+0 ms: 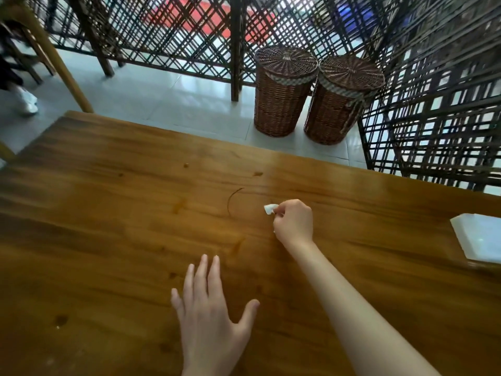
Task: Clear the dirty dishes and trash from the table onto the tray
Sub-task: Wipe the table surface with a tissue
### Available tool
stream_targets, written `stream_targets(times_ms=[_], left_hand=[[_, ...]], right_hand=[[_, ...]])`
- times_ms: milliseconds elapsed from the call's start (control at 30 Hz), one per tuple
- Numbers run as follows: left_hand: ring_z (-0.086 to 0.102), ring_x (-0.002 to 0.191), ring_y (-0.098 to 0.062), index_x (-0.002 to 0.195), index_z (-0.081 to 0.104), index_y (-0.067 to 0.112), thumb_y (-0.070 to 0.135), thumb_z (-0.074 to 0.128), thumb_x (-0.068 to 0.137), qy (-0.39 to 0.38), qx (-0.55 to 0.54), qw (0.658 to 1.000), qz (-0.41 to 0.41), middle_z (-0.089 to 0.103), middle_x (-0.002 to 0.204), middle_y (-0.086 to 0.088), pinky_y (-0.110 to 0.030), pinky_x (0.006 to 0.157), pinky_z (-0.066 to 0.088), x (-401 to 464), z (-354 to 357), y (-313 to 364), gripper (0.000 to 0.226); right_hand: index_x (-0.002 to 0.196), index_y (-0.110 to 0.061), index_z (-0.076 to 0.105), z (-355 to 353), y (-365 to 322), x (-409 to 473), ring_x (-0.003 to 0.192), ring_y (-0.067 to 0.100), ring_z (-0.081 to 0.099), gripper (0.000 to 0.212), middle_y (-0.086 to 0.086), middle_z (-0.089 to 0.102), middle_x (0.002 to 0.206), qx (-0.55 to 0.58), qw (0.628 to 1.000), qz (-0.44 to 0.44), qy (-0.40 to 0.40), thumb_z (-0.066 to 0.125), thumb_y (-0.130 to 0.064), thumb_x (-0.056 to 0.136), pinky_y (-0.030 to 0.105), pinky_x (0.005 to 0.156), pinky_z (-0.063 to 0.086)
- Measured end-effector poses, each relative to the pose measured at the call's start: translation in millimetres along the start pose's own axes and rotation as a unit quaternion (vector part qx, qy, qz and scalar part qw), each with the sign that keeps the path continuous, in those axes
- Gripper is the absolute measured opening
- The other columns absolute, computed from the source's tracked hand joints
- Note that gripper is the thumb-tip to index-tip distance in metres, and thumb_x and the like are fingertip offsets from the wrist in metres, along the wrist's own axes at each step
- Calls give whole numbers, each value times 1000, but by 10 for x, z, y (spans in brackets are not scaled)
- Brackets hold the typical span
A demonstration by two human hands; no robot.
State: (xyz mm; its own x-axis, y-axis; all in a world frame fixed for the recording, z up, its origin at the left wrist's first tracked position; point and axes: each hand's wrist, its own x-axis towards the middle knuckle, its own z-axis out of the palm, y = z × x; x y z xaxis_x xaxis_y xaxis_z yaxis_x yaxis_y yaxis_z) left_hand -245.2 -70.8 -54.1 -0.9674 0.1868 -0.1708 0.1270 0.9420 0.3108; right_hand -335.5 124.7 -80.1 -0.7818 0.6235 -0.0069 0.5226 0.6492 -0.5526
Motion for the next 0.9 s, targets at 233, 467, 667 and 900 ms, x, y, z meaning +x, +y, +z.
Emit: stream_targets(times_ms=[233, 467, 667, 900], left_hand=[[-6, 145, -16, 148, -7, 31, 83, 35, 72, -17, 16, 998, 60, -6, 158, 9, -48, 116, 1, 497, -297, -445, 101], [1, 146, -18, 150, 5, 30, 80, 46, 69, -23, -1, 997, 79, 3, 158, 8, -50, 115, 7, 895, -474, -856, 104], [26, 142, -26, 145, 35, 22, 71, 67, 60, -31, -1, 996, 82, 31, 152, 0, -57, 109, 20, 1053, -509, -1029, 104], [35, 137, -31, 140, 44, 16, 63, 75, 58, -39, -15, 995, 93, 41, 146, -6, -61, 105, 26, 1046, -458, -951, 100]], right_hand=[[94, -5, 74, 219, -316, 178, 93, 24, 65, 20, 9, 72, 93, 73, 982, 124, 118, 57, -1, 84, 29, 80, 50], [94, -6, 74, 309, -470, 681, 93, 22, 66, 14, 8, 72, 96, 98, 977, 129, 136, 65, -6, 84, 31, 87, 52], [103, -8, 72, 374, -571, 838, 99, 20, 64, 19, 7, 71, 103, 103, 980, 111, 129, 65, -8, 85, 22, 86, 45], [101, -14, 73, 343, -635, 830, 101, 18, 61, 20, 4, 69, 107, 62, 995, 71, 25, 59, -8, 88, 20, 80, 43]])
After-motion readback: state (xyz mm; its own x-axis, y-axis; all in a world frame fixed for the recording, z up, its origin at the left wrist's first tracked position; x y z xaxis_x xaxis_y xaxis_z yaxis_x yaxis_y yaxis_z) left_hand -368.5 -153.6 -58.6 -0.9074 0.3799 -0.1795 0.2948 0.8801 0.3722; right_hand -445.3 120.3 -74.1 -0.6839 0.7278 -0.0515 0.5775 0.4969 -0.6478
